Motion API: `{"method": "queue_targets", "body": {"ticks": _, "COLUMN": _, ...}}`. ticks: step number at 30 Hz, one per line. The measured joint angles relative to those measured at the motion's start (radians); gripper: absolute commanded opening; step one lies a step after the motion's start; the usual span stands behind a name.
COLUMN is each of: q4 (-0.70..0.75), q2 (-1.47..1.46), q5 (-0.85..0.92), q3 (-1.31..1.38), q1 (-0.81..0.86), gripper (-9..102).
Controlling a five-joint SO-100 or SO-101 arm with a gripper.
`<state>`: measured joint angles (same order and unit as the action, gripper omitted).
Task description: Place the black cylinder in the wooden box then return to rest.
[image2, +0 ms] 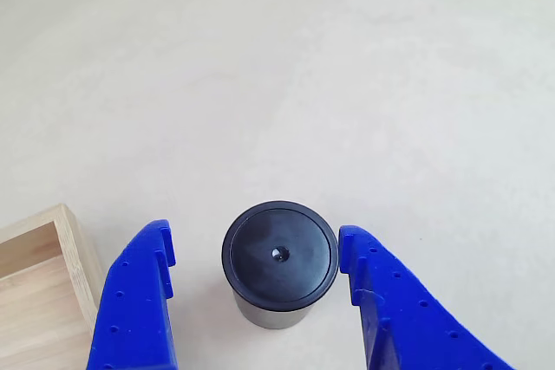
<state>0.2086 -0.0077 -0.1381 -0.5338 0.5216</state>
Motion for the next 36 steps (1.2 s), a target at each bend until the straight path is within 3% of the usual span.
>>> {"method": "queue_targets", "body": {"ticks": 36, "q4": 0.000, "q2": 0.198, "q5": -0.020, "q3": 0.089, "q1": 0.026, "gripper": 29}}
